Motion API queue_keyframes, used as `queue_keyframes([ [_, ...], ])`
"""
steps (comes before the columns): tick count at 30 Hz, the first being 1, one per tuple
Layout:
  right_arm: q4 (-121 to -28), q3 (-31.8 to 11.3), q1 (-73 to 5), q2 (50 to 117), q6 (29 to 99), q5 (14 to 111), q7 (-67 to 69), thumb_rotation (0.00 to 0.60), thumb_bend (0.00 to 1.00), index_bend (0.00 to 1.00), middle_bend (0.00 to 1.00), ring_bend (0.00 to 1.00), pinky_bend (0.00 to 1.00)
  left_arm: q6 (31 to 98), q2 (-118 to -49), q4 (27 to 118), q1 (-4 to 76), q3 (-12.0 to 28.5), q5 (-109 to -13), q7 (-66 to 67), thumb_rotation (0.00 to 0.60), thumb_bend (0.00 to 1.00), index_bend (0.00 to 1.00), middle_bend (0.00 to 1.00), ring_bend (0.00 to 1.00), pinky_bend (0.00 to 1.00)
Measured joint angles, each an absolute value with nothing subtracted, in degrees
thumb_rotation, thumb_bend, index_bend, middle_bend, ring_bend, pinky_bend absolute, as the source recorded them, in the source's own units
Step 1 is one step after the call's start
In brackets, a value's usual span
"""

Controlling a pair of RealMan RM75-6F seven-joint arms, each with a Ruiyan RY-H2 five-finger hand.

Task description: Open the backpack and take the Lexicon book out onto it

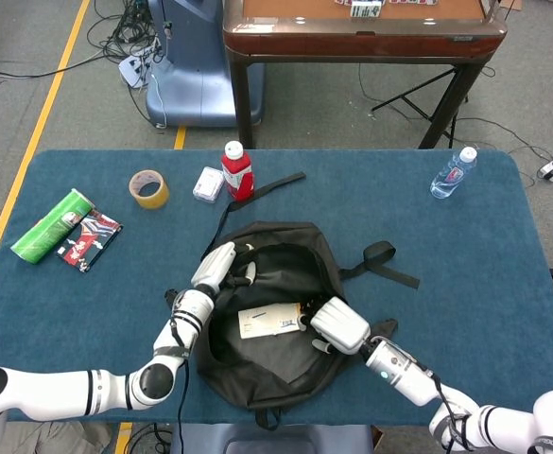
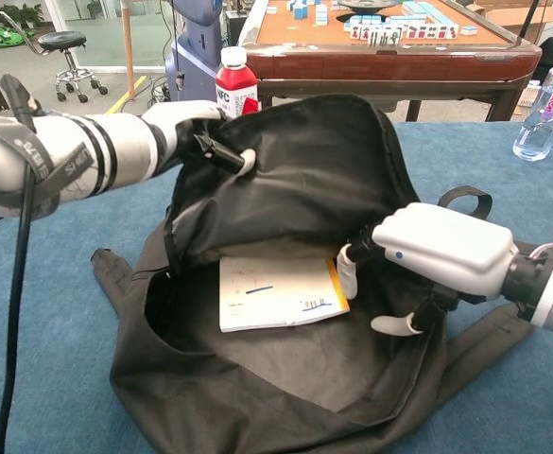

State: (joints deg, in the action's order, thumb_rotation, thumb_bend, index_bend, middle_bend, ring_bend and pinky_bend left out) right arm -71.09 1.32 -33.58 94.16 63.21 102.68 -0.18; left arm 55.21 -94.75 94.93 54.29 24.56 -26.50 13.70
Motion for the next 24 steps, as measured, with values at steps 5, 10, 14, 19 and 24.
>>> queue_keyframes([
  [5, -67.7, 1.8, -33.1, 96.7, 65.0, 102.8, -2.1, 0.600, 0.12, 0.46, 0.37, 0.29, 0.37, 55.6, -95.6, 94.6, 55.1, 24.7, -25.8, 13.4, 0.600, 0.62, 0.73, 0.74, 0.65, 0.49],
  [10, -64.2, 1.8, -33.1, 100.5, 66.2, 102.7, -3.0, 0.600, 0.09, 0.46, 0.36, 0.28, 0.37, 56.4, -96.1, 93.9, 55.5, 25.3, -24.8, 12.9, 0.600, 0.62, 0.74, 0.72, 0.63, 0.49],
  [14, -62.6, 0.9, -33.3, 103.4, 67.1, 101.9, -2.8, 0.600, 0.09, 0.46, 0.36, 0.28, 0.37, 56.6, -96.0, 93.7, 55.5, 25.8, -24.0, 12.3, 0.600, 0.62, 0.74, 0.71, 0.61, 0.49],
  [19, -60.7, -0.4, -34.4, 106.6, 66.7, 100.6, -4.5, 0.600, 0.09, 0.46, 0.36, 0.28, 0.37, 56.4, -95.6, 93.3, 55.8, 25.9, -22.7, 12.5, 0.600, 0.62, 0.73, 0.70, 0.60, 0.49],
  [24, -59.1, -1.1, -35.5, 108.7, 65.1, 99.2, -5.7, 0.600, 0.09, 0.46, 0.36, 0.28, 0.37, 56.1, -94.9, 92.8, 56.6, 26.2, -20.7, 13.6, 0.600, 0.62, 0.73, 0.69, 0.59, 0.48],
])
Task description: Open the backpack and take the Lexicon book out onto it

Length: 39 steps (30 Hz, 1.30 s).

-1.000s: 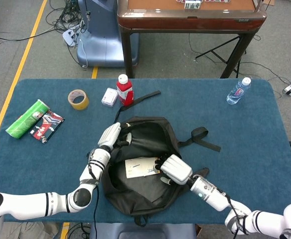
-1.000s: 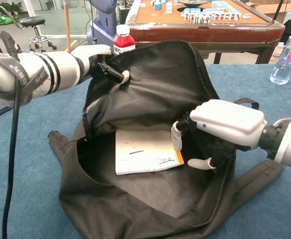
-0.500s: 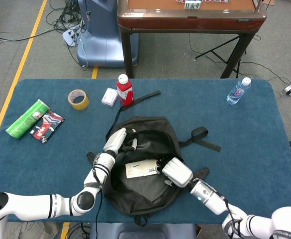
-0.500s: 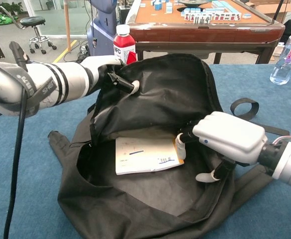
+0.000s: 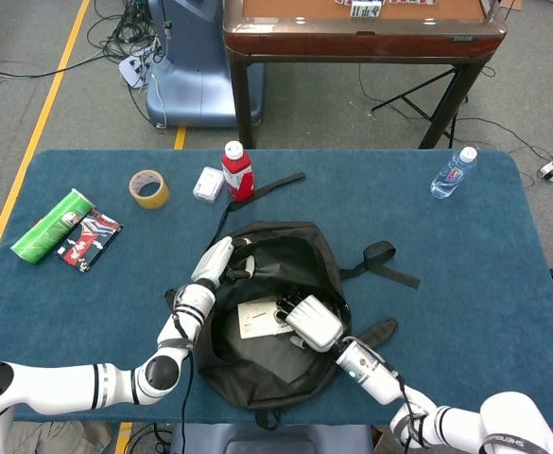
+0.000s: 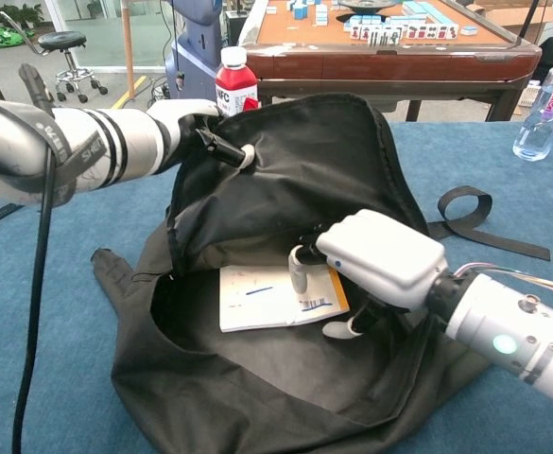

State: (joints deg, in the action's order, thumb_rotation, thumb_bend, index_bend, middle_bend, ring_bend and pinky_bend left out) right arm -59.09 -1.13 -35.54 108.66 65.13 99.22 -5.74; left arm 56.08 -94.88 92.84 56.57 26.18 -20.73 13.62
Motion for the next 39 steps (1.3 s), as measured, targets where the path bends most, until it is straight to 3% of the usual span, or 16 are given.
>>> queue_keyframes([
  [16, -56.6, -2.2, -38.2, 112.1, 61.9, 96.2, -8.4, 0.600, 0.10, 0.45, 0.36, 0.28, 0.37, 57.3, -94.3, 90.1, 60.9, 25.9, -14.7, 20.3, 0.600, 0.62, 0.71, 0.67, 0.58, 0.46],
  [23, -54.2, -2.6, -39.3, 113.8, 61.2, 95.4, -9.1, 0.600, 0.23, 0.45, 0.36, 0.28, 0.37, 57.7, -94.6, 90.7, 61.3, 25.2, -13.9, 21.1, 0.600, 0.62, 0.71, 0.66, 0.57, 0.45],
  [39, -48.7, -2.3, -40.1, 116.6, 64.7, 95.6, -7.3, 0.600, 0.38, 0.45, 0.38, 0.28, 0.37, 57.7, -94.1, 90.9, 61.1, 25.4, -13.5, 21.0, 0.600, 0.62, 0.70, 0.66, 0.57, 0.45],
])
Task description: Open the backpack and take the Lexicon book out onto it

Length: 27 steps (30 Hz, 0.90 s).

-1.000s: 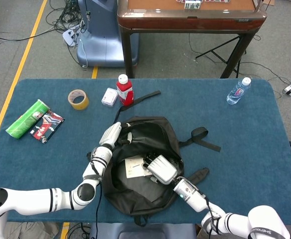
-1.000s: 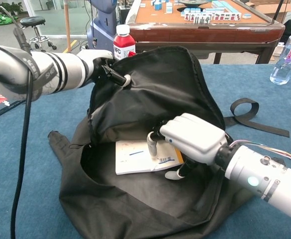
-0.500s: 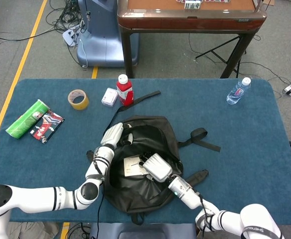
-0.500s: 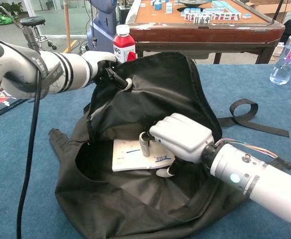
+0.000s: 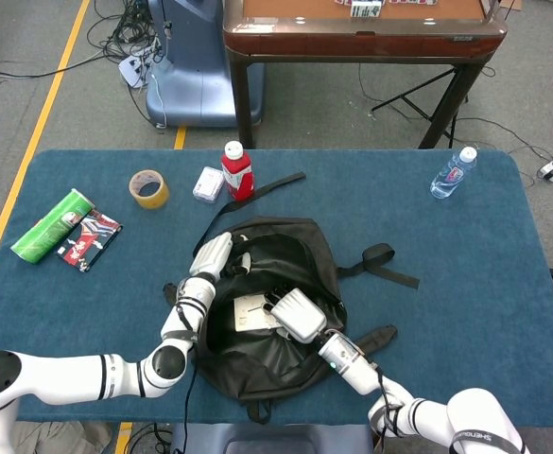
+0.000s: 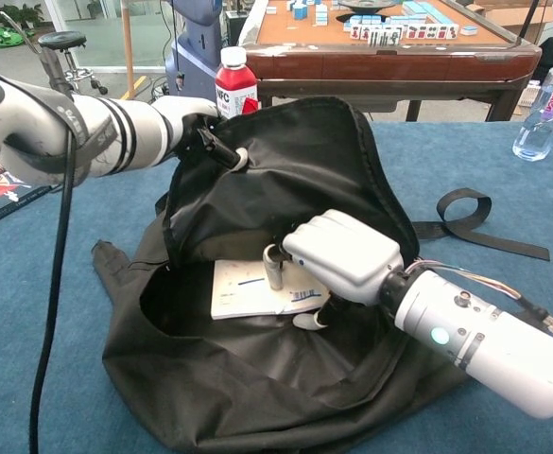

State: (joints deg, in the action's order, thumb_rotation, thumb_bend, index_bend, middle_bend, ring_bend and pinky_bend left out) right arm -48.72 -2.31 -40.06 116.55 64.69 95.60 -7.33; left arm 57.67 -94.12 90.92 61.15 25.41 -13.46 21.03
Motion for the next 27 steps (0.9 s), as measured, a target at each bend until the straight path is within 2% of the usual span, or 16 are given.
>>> queue_keyframes([
  [19, -46.2, -3.3, -41.5, 117.8, 67.2, 95.5, -8.6, 0.600, 0.42, 0.45, 0.39, 0.28, 0.37, 56.6, -92.5, 91.1, 60.4, 25.5, -12.6, 20.1, 0.600, 0.62, 0.70, 0.65, 0.56, 0.45],
  [23, -46.0, -3.4, -41.8, 117.9, 67.7, 95.5, -8.7, 0.600, 0.48, 0.46, 0.40, 0.28, 0.37, 56.4, -92.0, 91.3, 60.2, 25.6, -12.5, 19.8, 0.600, 0.62, 0.70, 0.65, 0.56, 0.45],
  [27, -45.7, -3.4, -42.0, 117.9, 68.8, 95.9, -8.8, 0.600, 0.56, 0.56, 0.46, 0.34, 0.37, 56.3, -91.5, 91.4, 60.0, 25.7, -12.6, 19.3, 0.600, 0.62, 0.69, 0.65, 0.56, 0.45],
])
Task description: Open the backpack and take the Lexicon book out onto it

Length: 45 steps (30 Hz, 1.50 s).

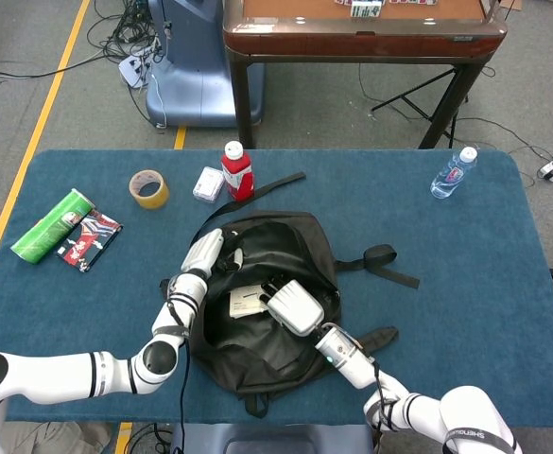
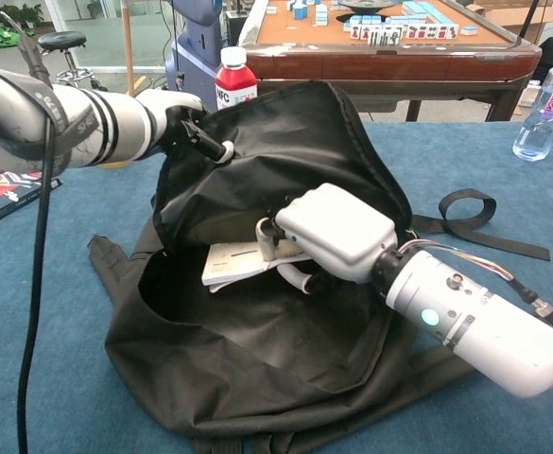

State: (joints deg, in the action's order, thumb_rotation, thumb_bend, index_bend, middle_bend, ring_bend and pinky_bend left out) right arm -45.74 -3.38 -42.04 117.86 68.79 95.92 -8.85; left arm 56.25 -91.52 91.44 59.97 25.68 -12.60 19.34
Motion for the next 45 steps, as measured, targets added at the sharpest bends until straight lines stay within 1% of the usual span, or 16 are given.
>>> queue_keyframes([
  [3, -45.6, -3.4, -42.0, 117.7, 70.5, 96.4, -8.4, 0.600, 0.60, 0.63, 0.52, 0.39, 0.40, 56.2, -91.1, 91.5, 59.8, 25.6, -12.7, 19.2, 0.600, 0.62, 0.69, 0.65, 0.56, 0.45],
  [5, -45.9, -3.2, -41.9, 117.2, 71.9, 96.9, -7.4, 0.600, 0.61, 0.66, 0.54, 0.41, 0.41, 56.2, -90.8, 91.5, 59.8, 25.6, -12.7, 19.1, 0.600, 0.62, 0.69, 0.65, 0.56, 0.45],
  [12, -49.7, -2.2, -41.2, 113.4, 77.0, 99.2, -5.2, 0.600, 0.61, 0.71, 0.58, 0.47, 0.44, 56.1, -90.2, 91.8, 59.7, 25.5, -12.6, 19.0, 0.600, 0.62, 0.69, 0.64, 0.56, 0.45],
  [18, -57.5, -1.4, -40.3, 108.1, 80.7, 101.3, -5.2, 0.600, 0.61, 0.74, 0.60, 0.51, 0.47, 56.0, -89.4, 92.0, 59.5, 25.5, -12.3, 18.6, 0.600, 0.62, 0.69, 0.64, 0.56, 0.45],
  [24, -69.4, -1.0, -38.9, 99.7, 84.6, 103.1, -5.3, 0.600, 0.61, 0.77, 0.62, 0.54, 0.48, 55.8, -88.3, 92.8, 58.9, 25.0, -12.7, 18.5, 0.600, 0.62, 0.69, 0.64, 0.55, 0.44],
  [27, -76.5, -1.0, -37.9, 94.1, 86.5, 103.7, -5.0, 0.600, 0.61, 0.77, 0.63, 0.54, 0.49, 55.6, -87.8, 93.4, 58.5, 24.5, -13.6, 18.2, 0.600, 0.62, 0.69, 0.63, 0.55, 0.43],
  [31, -86.9, -1.3, -36.0, 84.6, 89.1, 104.0, -3.9, 0.600, 0.61, 0.77, 0.63, 0.54, 0.49, 55.4, -86.7, 95.0, 57.4, 23.4, -16.1, 17.8, 0.600, 0.62, 0.69, 0.63, 0.55, 0.43],
  [36, -95.4, -2.4, -33.2, 73.8, 92.7, 103.5, -1.7, 0.600, 0.61, 0.77, 0.63, 0.55, 0.50, 54.8, -84.7, 97.8, 56.0, 21.3, -19.9, 17.6, 0.600, 0.62, 0.67, 0.61, 0.53, 0.41],
  [39, -98.5, -3.6, -31.4, 68.0, 94.7, 102.3, 0.7, 0.600, 0.61, 0.77, 0.63, 0.56, 0.50, 54.1, -82.8, 100.3, 55.0, 19.3, -23.2, 17.9, 0.600, 0.61, 0.61, 0.57, 0.51, 0.38],
  [41, -99.8, -4.7, -30.2, 64.8, 95.5, 100.9, 2.7, 0.600, 0.61, 0.77, 0.63, 0.56, 0.51, 53.0, -80.9, 102.5, 54.3, 17.9, -25.4, 18.1, 0.600, 0.58, 0.52, 0.52, 0.47, 0.35],
  [42, -100.1, -5.2, -29.8, 63.7, 95.7, 100.2, 3.6, 0.600, 0.61, 0.77, 0.63, 0.56, 0.51, 52.2, -80.0, 103.6, 54.1, 17.2, -26.2, 18.3, 0.600, 0.56, 0.48, 0.51, 0.46, 0.34],
  [45, -100.4, -7.2, -28.8, 61.3, 95.9, 97.9, 5.7, 0.600, 0.61, 0.77, 0.63, 0.56, 0.51, 50.0, -76.9, 107.4, 53.5, 15.6, -28.9, 18.5, 0.600, 0.45, 0.36, 0.47, 0.44, 0.33],
])
